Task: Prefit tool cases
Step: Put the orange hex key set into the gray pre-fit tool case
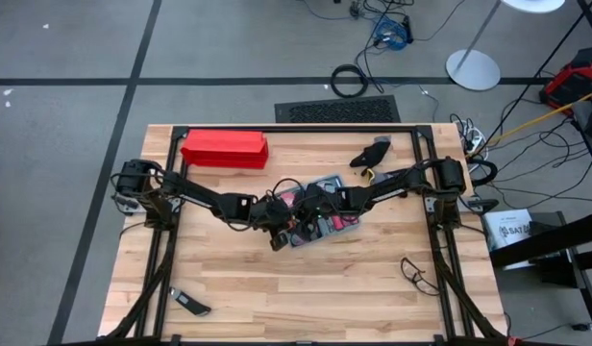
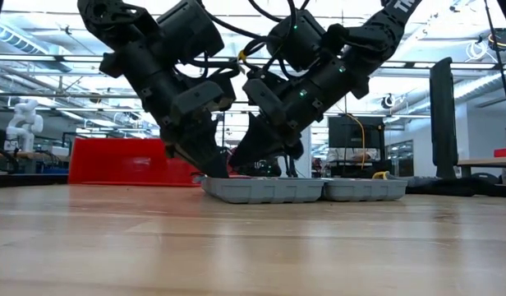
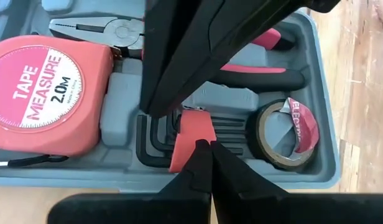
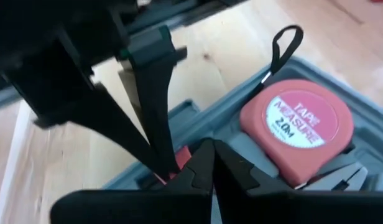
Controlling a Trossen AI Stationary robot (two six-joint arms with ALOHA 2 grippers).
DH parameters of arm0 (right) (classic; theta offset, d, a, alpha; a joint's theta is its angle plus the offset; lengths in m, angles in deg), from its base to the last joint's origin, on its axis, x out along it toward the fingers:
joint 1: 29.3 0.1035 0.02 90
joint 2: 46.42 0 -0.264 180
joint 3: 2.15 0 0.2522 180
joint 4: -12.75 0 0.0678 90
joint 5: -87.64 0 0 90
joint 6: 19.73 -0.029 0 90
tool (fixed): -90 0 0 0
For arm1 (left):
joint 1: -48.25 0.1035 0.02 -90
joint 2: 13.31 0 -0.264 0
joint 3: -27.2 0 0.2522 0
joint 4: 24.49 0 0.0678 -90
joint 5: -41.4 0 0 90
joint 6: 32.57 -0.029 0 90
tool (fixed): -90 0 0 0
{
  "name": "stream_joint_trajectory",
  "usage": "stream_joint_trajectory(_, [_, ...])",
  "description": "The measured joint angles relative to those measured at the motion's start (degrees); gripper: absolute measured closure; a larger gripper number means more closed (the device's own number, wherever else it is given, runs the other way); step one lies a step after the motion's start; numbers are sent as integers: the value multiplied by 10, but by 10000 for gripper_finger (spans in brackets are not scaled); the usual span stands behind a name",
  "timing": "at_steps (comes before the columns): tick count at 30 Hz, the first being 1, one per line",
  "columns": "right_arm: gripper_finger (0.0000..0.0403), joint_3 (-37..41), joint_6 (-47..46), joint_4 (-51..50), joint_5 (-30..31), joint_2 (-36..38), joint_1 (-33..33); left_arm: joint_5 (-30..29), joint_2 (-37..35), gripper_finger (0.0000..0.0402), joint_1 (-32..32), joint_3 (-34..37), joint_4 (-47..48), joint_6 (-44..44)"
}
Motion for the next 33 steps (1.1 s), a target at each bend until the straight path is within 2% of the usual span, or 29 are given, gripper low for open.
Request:
stream_joint_trajectory(8, [403,0,-3,10,-2,0,-1,-7,18,401,0,0,-1,0])
stream_joint_trajectory(19, [403,-1,-22,30,-16,-45,-1,-9,23,401,0,0,-3,3])
stream_joint_trajectory(33, [403,-13,-20,25,-15,-25,-4,-11,24,401,1,2,-4,-4])
